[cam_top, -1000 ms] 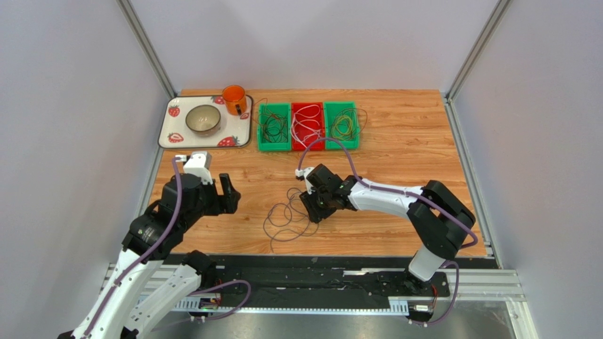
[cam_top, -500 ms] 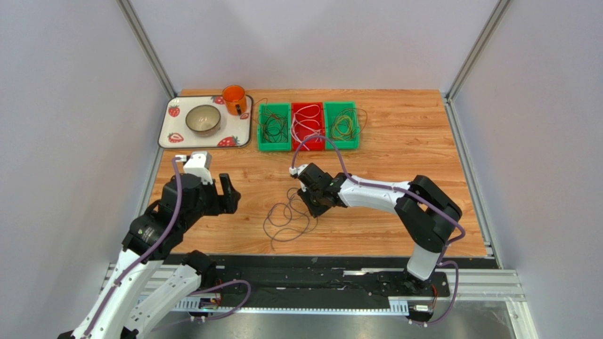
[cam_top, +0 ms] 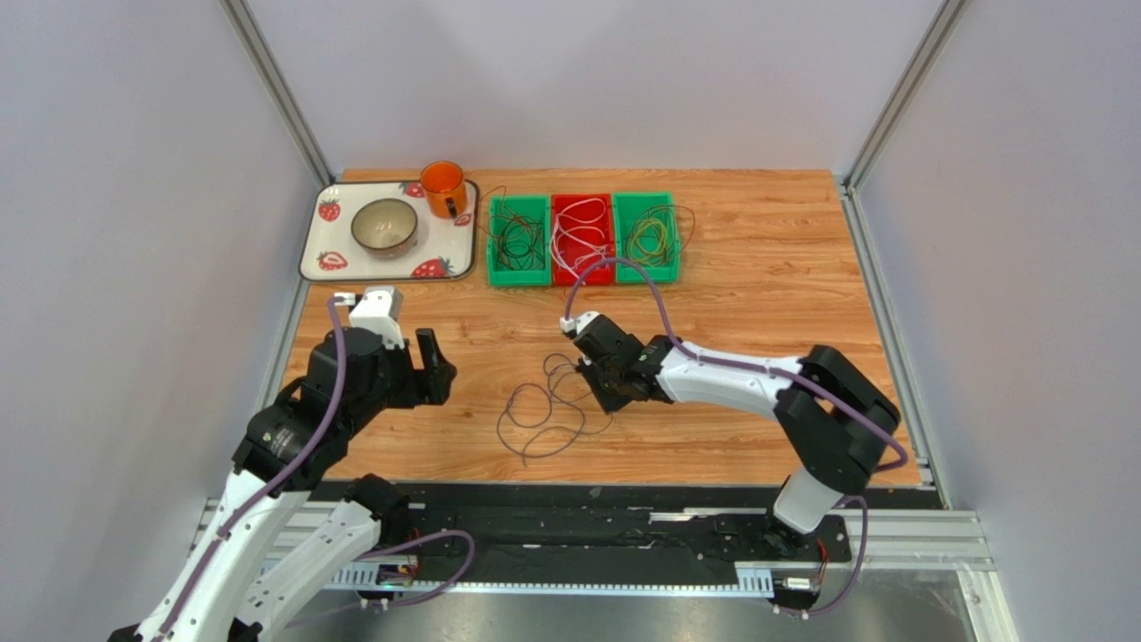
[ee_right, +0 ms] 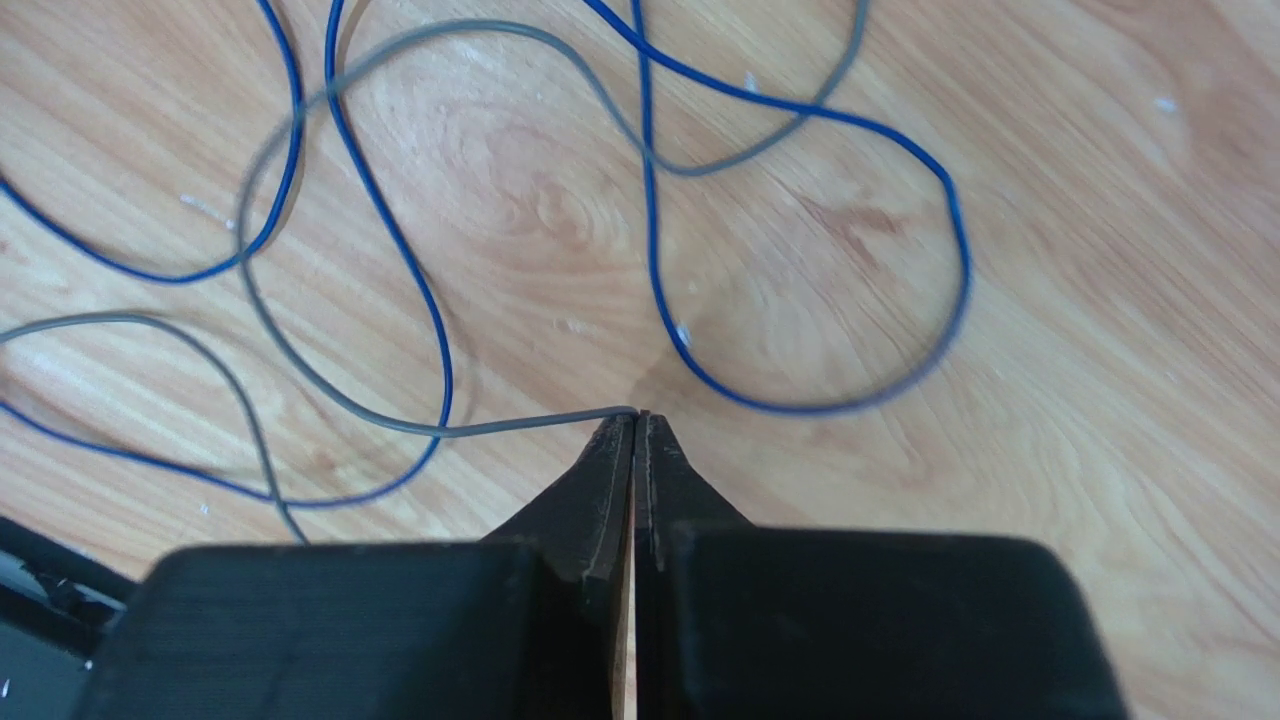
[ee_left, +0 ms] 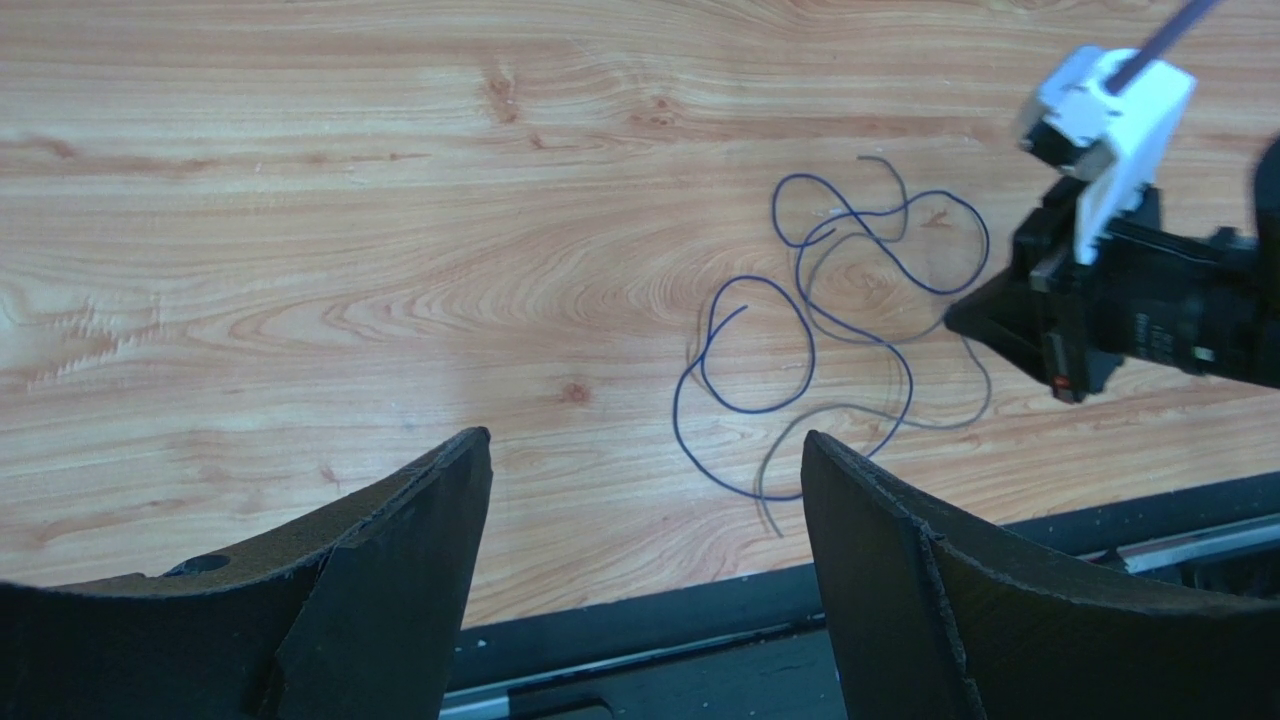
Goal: Untangle the cables
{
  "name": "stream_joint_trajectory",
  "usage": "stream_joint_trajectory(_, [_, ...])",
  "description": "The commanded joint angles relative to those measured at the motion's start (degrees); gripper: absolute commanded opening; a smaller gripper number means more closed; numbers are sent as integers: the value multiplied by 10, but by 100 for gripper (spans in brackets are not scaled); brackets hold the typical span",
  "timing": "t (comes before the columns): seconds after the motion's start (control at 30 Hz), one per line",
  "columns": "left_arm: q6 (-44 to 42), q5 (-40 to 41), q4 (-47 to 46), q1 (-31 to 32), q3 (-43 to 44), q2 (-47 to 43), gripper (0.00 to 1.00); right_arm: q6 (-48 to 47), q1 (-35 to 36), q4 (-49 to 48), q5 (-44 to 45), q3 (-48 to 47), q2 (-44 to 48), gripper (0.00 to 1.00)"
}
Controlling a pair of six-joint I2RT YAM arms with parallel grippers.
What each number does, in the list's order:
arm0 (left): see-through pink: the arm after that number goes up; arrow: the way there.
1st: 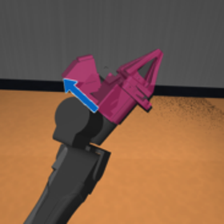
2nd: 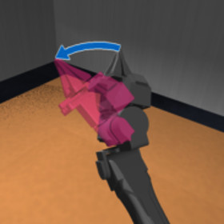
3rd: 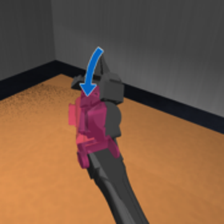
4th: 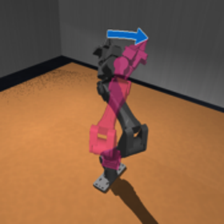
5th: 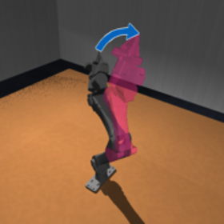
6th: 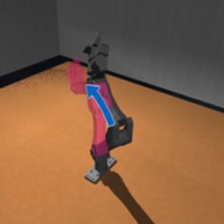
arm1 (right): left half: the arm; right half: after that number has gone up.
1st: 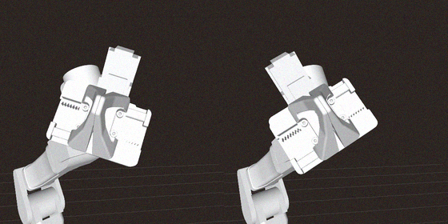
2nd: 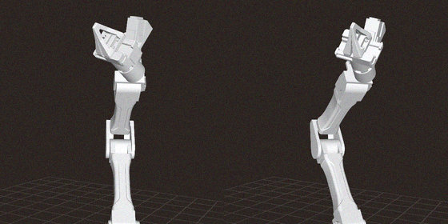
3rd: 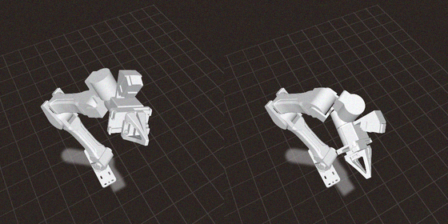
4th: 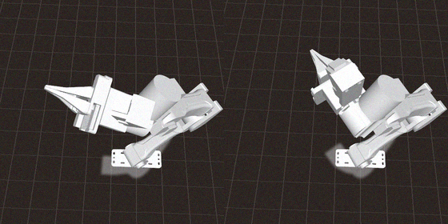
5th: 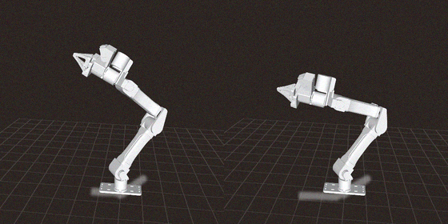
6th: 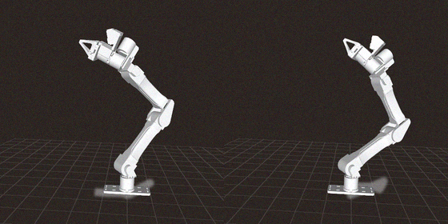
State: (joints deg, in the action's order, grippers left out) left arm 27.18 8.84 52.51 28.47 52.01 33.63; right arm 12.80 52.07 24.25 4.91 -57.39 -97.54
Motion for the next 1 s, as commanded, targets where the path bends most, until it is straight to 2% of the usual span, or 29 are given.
stream_joint_trajectory(0.0, [7,-6,0,-2,8,5,84,19,14,-29,59,19,124,0])
stream_joint_trajectory(0.2, [7,-6,0,-2,8,4,84,17,15,6,83,9,205,0])
stream_joint_trajectory(0.23, [8,-7,0,-2,8,4,84,19,15,12,88,10,212,10])
stream_joint_trajectory(0.27, [7,-7,0,-2,8,5,84,23,15,19,90,11,211,32])
stream_joint_trajectory(0.3, [7,-8,0,-2,8,6,84,34,15,32,95,10,206,69])
stream_joint_trajectory(0.33, [7,-8,-1,-2,8,5,84,41,15,61,115,10,198,99])
stream_joint_trajectory(0.43, [7,-8,0,-2,8,2,84,66,15,87,138,36,202,100])
stream_joint_trajectory(0.57, [7,-10,-3,-2,7,2,84,65,15,51,102,64,222,100])
stream_joint_trajectory(0.7, [5,-13,-2,-2,8,4,84,38,15,36,72,38,173,99])
stream_joint_trajectory(0.9, [6,-10,-2,-2,6,-5,84,129,15,70,53,-75,44,85])
stream_joint_trajectory(0.97, [6,-10,-3,-2,7,-6,84,169,17,77,58,-98,28,77])
